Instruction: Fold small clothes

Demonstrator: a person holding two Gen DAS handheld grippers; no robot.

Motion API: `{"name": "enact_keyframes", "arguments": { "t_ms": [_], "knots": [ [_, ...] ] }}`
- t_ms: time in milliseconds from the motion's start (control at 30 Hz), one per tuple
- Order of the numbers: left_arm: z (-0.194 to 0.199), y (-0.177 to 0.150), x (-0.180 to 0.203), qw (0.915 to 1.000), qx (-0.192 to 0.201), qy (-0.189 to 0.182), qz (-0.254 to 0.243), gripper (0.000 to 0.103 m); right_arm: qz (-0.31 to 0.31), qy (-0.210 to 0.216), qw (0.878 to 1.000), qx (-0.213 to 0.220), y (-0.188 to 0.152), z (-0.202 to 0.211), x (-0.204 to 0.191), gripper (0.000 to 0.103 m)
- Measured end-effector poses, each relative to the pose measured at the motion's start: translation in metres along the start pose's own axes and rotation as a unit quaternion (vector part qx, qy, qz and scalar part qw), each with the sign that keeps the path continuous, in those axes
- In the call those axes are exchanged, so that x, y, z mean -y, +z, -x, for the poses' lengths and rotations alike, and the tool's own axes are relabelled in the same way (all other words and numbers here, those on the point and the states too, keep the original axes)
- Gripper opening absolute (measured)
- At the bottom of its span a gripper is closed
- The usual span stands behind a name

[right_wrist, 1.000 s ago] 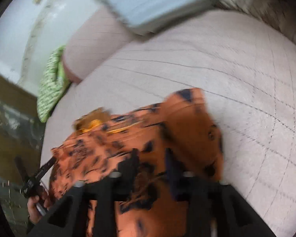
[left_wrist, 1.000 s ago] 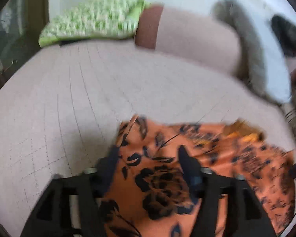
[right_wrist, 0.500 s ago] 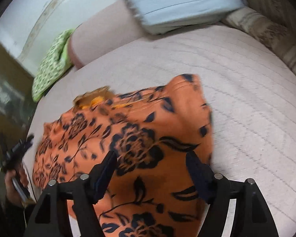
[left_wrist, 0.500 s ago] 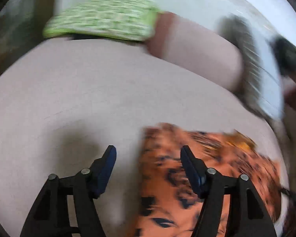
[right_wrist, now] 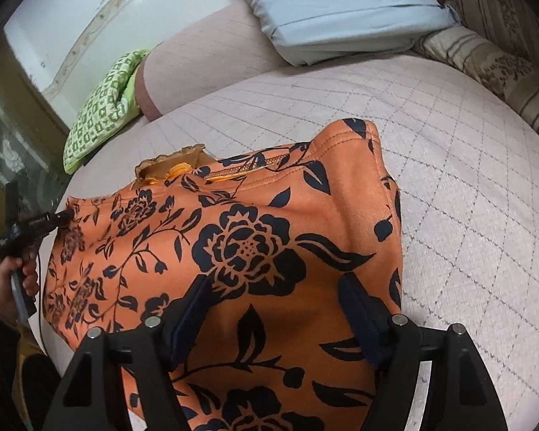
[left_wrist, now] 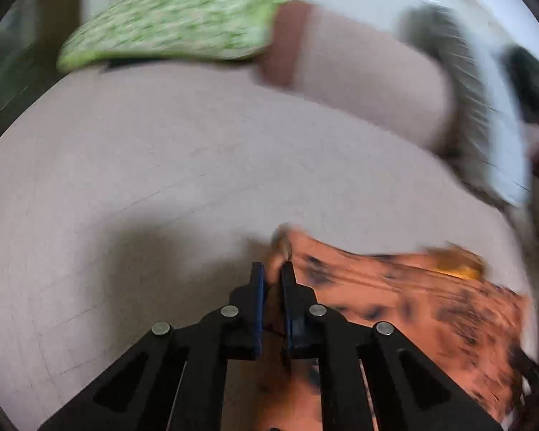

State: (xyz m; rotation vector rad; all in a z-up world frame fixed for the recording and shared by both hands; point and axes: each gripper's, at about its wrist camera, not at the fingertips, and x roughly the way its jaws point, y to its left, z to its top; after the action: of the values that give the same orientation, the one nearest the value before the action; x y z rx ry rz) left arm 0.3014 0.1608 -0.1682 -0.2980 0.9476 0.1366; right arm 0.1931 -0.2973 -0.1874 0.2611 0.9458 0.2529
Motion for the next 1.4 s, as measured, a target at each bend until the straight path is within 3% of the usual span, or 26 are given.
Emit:
{"name": "enact_keyframes", "arguments": {
  "t_ms": [33, 67, 167, 233, 300, 400, 467, 500, 533, 567, 600, 633, 667, 700, 733, 800, 900, 933, 967, 1000, 1033, 1100, 1133, 1233, 1300, 1400],
  "knots": [
    [-0.023, -0.001, -0.021, 0.9978, -0.046, 0.016, 0.045, 0.002, 0.004, -0.001, 1.0, 0.0, 0.0, -0.001, -0.001, 0.08],
    [-0.028, -0.001, -0.032, 0.9965, -0.05, -0.006, 0.067, 0.002, 0.005, -0.002, 1.0, -0.002, 0.0, -0.002, -0.002, 0.08],
    [-0.007, 0.008, -0.021, 0.9994, -0.022, -0.015, 0.021, 0.008, 0.007, 0.001, 1.0, -0.003, 0.001, -0.001, -0.002, 0.081],
    [0.023, 0.01, -0.01, 0.9995, 0.025, -0.022, -0.003, 0.01, -0.005, 0.002, 1.0, -0.005, 0.004, 0.003, -0.001, 0.081],
    [0.055, 0.001, 0.006, 0.9964, 0.051, -0.059, -0.033, 0.023, -0.034, 0.017, 0.999, 0.005, 0.006, 0.015, -0.001, 0.081],
    [0.088, -0.033, 0.039, 0.9872, 0.066, -0.093, -0.111, 0.044, -0.052, 0.076, 0.995, 0.023, 0.003, 0.035, -0.008, 0.081],
    [0.09, -0.054, 0.051, 0.9839, 0.055, -0.07, -0.155, 0.048, -0.071, 0.118, 0.99, 0.014, -0.003, 0.038, -0.005, 0.081],
    [0.074, -0.067, 0.051, 0.9851, 0.031, -0.038, -0.165, 0.048, -0.088, 0.124, 0.988, -0.007, -0.009, 0.031, 0.002, 0.081],
    [0.061, -0.076, 0.046, 0.9874, 0.0, -0.011, -0.158, 0.048, -0.104, 0.103, 0.989, -0.031, -0.015, 0.022, 0.012, 0.081],
    [0.037, -0.082, 0.036, 0.9885, -0.044, 0.03, -0.142, 0.053, -0.123, 0.1, 0.987, -0.039, -0.02, 0.016, 0.025, 0.07],
    [0.035, -0.085, 0.027, 0.9916, -0.037, 0.026, -0.121, 0.065, -0.162, 0.108, 0.98, -0.028, -0.025, 0.02, 0.04, 0.055],
    [0.043, -0.082, 0.018, 0.9949, -0.021, 0.024, -0.095, 0.066, -0.192, 0.106, 0.975, -0.02, -0.026, 0.029, 0.048, 0.053],
    [0.053, -0.081, 0.016, 0.9954, -0.018, 0.04, -0.085, 0.066, -0.201, 0.088, 0.976, -0.007, -0.027, 0.041, 0.05, 0.055],
    [0.064, -0.078, 0.014, 0.9954, -0.006, 0.053, -0.08, 0.066, -0.186, 0.048, 0.981, 0.01, -0.027, 0.057, 0.047, 0.07],
    [0.079, -0.078, 0.014, 0.995, 0.019, 0.057, -0.079, 0.066, -0.174, 0.026, 0.984, 0.024, -0.03, 0.071, 0.044, 0.077],
    [0.106, -0.083, 0.022, 0.9942, 0.049, 0.041, -0.086, 0.066, -0.171, 0.07, 0.982, 0.033, -0.039, 0.084, 0.035, 0.078],
    [0.122, -0.102, 0.039, 0.9918, 0.067, -0.006, -0.108, 0.075, -0.157, 0.145, 0.977, 0.008, -0.058, 0.077, 0.014, 0.078],
    [0.118, -0.112, 0.05, 0.989, 0.063, -0.006, -0.133, 0.075, -0.15, 0.137, 0.979, -0.005, -0.067, 0.068, 0.01, 0.078],
    [0.105, -0.121, 0.061, 0.9866, 0.04, 0.02, -0.157, 0.075, -0.153, 0.111, 0.982, -0.019, -0.075, 0.06, 0.013, 0.078],
    [0.08, -0.131, 0.064, 0.9835, -0.004, 0.057, -0.172, 0.075, -0.181, 0.1, 0.978, -0.03, -0.084, 0.05, 0.024, 0.073],
    [0.063, -0.136, 0.059, 0.9819, -0.036, 0.076, -0.17, 0.078, -0.212, 0.117, 0.97, -0.012, -0.089, 0.053, 0.033, 0.071],
    [0.078, -0.136, 0.053, 0.9849, -0.013, 0.087, -0.149, 0.079, -0.247, 0.129, 0.96, -0.003, -0.089, 0.068, 0.04, 0.071],
    [0.085, -0.132, 0.053, 0.9856, -0.015, 0.094, -0.14, 0.079, -0.235, 0.118, 0.965, 0.007, -0.087, 0.079, 0.039, 0.071],
    [0.114, -0.118, 0.063, 0.9904, 0.023, 0.045, -0.128, 0.079, -0.208, 0.096, 0.973, 0.032, -0.086, 0.099, 0.045, 0.075],
    [0.126, -0.114, 0.081, 0.9887, 0.041, 0.024, -0.142, 0.079, -0.233, 0.102, 0.967, 0.026, -0.089, 0.097, 0.065, 0.077],
    [0.129, -0.116, 0.118, 0.9838, 0.041, -0.035, -0.171, 0.079, -0.267, 0.13, 0.955, -0.007, -0.088, 0.078, 0.087, 0.077]
  ]
}}
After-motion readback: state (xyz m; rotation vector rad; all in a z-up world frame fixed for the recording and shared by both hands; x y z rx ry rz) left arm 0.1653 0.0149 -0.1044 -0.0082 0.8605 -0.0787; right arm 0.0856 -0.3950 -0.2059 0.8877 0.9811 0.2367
